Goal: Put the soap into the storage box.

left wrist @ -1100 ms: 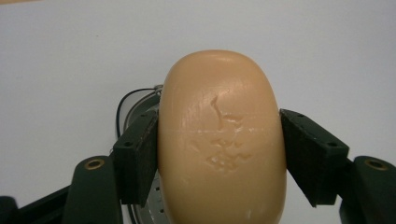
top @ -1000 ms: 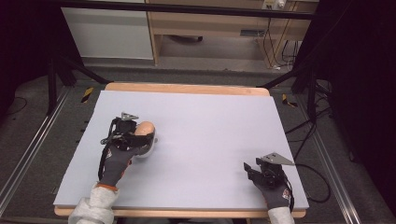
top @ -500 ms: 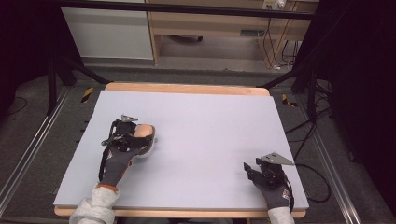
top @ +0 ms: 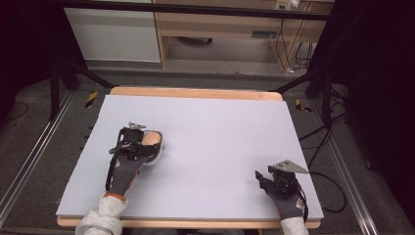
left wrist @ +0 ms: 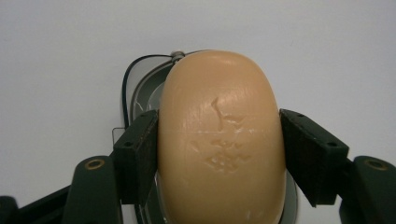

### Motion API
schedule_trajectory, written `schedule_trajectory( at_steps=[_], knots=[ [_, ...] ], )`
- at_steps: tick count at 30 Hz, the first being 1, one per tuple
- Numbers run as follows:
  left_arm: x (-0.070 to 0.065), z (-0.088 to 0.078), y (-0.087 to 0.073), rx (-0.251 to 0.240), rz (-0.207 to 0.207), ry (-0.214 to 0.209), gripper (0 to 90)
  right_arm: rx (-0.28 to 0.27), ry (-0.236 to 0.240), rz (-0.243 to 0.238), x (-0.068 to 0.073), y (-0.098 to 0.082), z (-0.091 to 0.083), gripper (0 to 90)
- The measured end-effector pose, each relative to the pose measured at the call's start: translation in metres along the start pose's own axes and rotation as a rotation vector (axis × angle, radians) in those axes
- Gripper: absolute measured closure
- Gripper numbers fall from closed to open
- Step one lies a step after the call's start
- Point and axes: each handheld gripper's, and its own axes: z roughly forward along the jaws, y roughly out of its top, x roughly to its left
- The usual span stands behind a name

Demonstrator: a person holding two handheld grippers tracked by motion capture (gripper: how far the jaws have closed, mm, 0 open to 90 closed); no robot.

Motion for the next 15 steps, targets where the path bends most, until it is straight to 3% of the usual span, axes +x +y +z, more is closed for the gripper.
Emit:
schedule_trajectory(
  at_steps=[15],
  knots=[
    [-0.0014, 0.0005, -0.0023, -0.005, -0.008, 0.007, 31.8, 0.001, 0.000, -0.001, 0.0000, 0.0000, 0.0002, 43.7]
  ],
)
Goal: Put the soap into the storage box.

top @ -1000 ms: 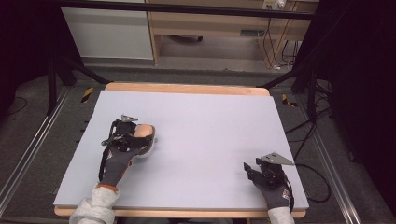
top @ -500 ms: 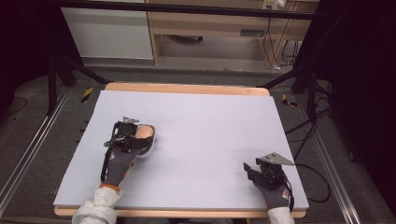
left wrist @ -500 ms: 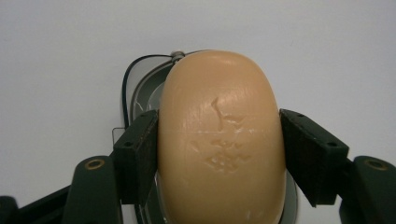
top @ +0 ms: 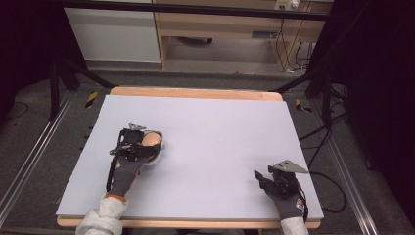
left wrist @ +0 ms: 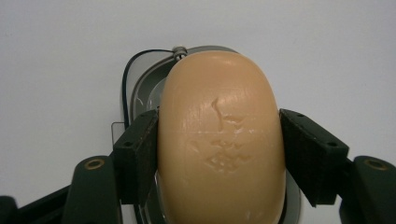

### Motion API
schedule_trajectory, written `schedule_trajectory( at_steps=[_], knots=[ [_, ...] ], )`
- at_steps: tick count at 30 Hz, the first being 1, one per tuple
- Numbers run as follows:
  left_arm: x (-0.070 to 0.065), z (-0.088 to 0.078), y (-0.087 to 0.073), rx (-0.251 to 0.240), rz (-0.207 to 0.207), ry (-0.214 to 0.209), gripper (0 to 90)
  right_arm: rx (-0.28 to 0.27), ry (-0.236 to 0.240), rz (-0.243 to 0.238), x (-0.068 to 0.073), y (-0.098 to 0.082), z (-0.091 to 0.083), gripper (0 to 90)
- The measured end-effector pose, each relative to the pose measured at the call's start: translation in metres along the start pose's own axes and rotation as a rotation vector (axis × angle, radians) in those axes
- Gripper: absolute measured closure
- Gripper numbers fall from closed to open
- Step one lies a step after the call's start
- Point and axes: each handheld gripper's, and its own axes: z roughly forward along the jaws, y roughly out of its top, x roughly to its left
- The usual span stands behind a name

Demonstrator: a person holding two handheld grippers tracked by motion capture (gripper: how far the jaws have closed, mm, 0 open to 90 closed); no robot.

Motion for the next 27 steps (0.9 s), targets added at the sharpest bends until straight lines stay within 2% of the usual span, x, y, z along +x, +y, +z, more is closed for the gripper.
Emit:
schedule_trajectory(
  at_steps=[11, 19, 21, 23, 27],
  knots=[
    [0.004, -0.002, -0.003, -0.004, -0.017, -0.024, 31.4, 0.001, -0.002, -0.006, 0.000, 0.000, 0.001, 43.4],
    [0.004, -0.007, -0.003, -0.030, -0.011, -0.026, 32.2, 0.002, -0.001, -0.010, 0.000, 0.000, 0.001, 43.4],
    [0.003, -0.010, -0.002, -0.042, -0.014, -0.041, 32.7, 0.001, 0.000, -0.008, 0.000, 0.000, 0.001, 43.4],
    [0.001, -0.013, -0.001, -0.049, 0.004, -0.020, 31.8, 0.002, 0.000, -0.004, 0.000, 0.000, 0.001, 43.4],
    [0.003, -0.017, -0.001, -0.065, -0.001, -0.018, 31.7, -0.001, -0.002, -0.008, 0.000, 0.000, 0.001, 43.4]
  ],
)
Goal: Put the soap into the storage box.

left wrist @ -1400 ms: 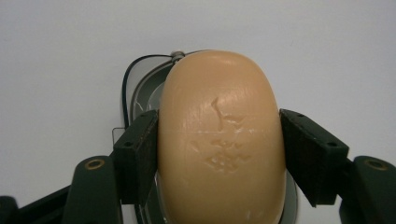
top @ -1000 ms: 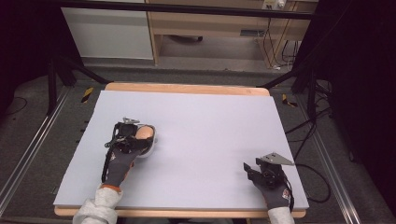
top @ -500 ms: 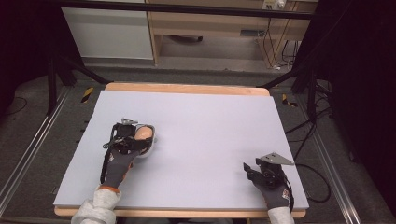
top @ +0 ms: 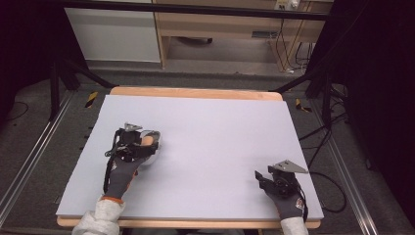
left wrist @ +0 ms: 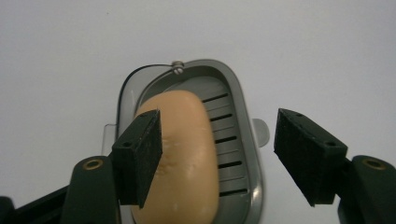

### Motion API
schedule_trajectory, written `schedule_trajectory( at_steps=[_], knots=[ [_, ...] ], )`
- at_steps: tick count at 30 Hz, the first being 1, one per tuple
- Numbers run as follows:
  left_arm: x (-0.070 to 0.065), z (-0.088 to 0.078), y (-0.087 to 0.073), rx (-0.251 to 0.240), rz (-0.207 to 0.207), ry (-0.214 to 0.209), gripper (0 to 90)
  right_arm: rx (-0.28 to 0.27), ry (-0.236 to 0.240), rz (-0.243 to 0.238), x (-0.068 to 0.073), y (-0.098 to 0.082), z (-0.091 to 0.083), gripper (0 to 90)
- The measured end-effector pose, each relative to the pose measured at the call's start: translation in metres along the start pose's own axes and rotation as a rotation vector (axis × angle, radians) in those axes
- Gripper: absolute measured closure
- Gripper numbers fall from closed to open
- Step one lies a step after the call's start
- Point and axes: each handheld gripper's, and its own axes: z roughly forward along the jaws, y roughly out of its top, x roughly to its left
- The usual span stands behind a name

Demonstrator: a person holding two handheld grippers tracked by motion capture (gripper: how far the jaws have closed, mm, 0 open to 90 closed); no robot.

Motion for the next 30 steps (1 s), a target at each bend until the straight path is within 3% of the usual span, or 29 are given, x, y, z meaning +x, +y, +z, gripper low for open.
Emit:
schedule_trajectory(
  at_steps=[10, 16, 21, 30],
  knots=[
    [0.001, -0.014, 0.000, -0.056, 0.010, -0.024, 31.6, -0.006, 0.003, 0.013, 0.000, 0.000, -0.001, 43.4],
    [0.004, -0.030, -0.002, -0.119, 0.012, -0.031, 30.6, -0.017, -0.001, 0.011, -0.002, 0.000, -0.001, 41.7],
    [0.013, -0.043, -0.011, -0.155, 0.003, -0.027, 29.4, -0.013, -0.008, 0.021, -0.004, 0.000, 0.000, 39.0],
    [0.041, -0.063, -0.030, -0.169, -0.034, -0.005, 27.0, -0.015, -0.028, 0.043, -0.009, 0.000, -0.001, 33.4]
  ],
)
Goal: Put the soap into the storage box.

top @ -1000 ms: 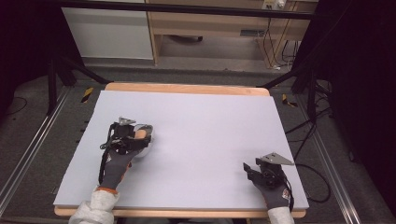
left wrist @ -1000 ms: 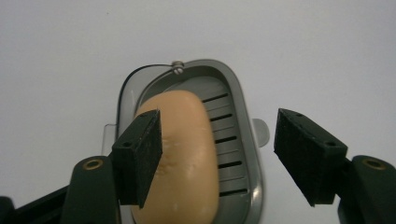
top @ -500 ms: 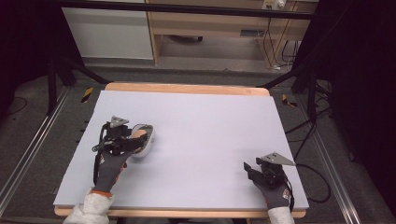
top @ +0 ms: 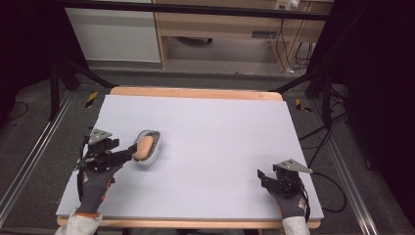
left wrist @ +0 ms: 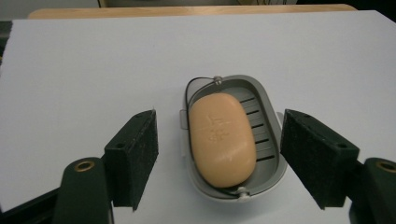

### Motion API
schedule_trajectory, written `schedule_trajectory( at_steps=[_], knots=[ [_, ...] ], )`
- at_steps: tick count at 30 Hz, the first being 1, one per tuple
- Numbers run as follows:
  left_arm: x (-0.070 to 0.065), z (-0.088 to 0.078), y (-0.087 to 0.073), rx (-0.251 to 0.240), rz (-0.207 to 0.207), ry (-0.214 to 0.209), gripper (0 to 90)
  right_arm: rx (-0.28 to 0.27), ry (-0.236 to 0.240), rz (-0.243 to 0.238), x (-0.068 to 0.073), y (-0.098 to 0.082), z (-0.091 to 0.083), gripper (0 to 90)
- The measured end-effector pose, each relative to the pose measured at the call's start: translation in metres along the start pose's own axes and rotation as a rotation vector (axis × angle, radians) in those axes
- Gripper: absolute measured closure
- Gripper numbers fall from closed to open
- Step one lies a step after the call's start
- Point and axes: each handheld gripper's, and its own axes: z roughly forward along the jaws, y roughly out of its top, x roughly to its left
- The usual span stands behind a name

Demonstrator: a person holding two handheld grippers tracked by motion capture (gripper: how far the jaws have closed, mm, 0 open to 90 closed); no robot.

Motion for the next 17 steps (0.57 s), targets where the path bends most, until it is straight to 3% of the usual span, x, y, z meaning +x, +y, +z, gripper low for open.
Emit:
schedule_trajectory(
  at_steps=[5, 13, 17],
  knots=[
    [0.014, -0.006, -0.014, 0.005, -0.005, 0.011, 26.0, 0.016, -0.012, 0.000, 0.000, 0.000, 0.002, 31.2],
    [0.030, 0.000, -0.039, 0.042, -0.045, 0.027, 25.4, 0.023, -0.026, 0.001, -0.003, -0.001, 0.003, 29.9],
    [0.030, 0.006, -0.048, 0.065, -0.012, 0.042, 25.4, 0.027, -0.019, 0.012, -0.004, -0.001, 0.003, 29.5]
  ],
)
